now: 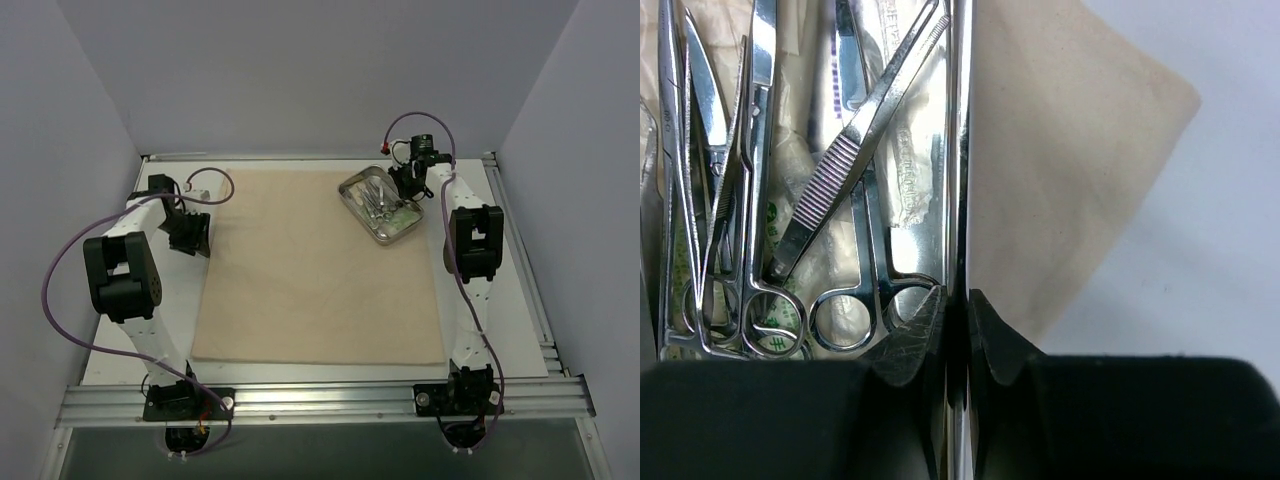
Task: Open and lay out the surgical kit
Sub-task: Move the container from the surgical kit, then pick up the medical item from the container.
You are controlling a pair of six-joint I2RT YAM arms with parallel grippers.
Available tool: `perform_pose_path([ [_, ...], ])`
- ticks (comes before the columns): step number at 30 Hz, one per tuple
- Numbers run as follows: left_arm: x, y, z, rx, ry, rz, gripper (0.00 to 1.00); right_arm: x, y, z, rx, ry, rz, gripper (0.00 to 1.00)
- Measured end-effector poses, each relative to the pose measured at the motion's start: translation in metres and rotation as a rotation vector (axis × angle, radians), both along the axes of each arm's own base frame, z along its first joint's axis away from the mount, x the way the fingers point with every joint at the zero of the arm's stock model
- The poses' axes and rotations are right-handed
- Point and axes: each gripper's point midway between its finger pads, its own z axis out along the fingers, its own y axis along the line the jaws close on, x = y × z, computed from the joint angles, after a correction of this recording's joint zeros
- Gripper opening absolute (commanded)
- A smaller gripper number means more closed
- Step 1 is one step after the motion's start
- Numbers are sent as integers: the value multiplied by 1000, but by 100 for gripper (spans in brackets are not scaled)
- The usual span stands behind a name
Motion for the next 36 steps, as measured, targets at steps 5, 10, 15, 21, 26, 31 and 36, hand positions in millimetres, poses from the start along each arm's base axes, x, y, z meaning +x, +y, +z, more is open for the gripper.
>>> perform_pose_path([
  [5,6,0,5,13,-17,-3,57,4,-4,-13,-26,14,51,10],
  [10,6,-4,3,23,-5,-17,57,10,-9,-17,-32,8,47,24],
  [15,5,-7,-3,28,15,-25,57,16,-18,-20,-52,-8,18,40],
  [21,5,-6,-5,34,22,-24,57,19,-24,-17,-35,-15,-35,45],
  [26,4,-5,-5,38,23,-23,57,26,-29,5,-17,-66,-138,49],
  [31,5,-5,-5,40,22,-17,57,19,-21,54,52,-179,-217,49],
  [36,5,-5,-5,39,22,-15,57,2,15,91,110,-258,-188,43],
])
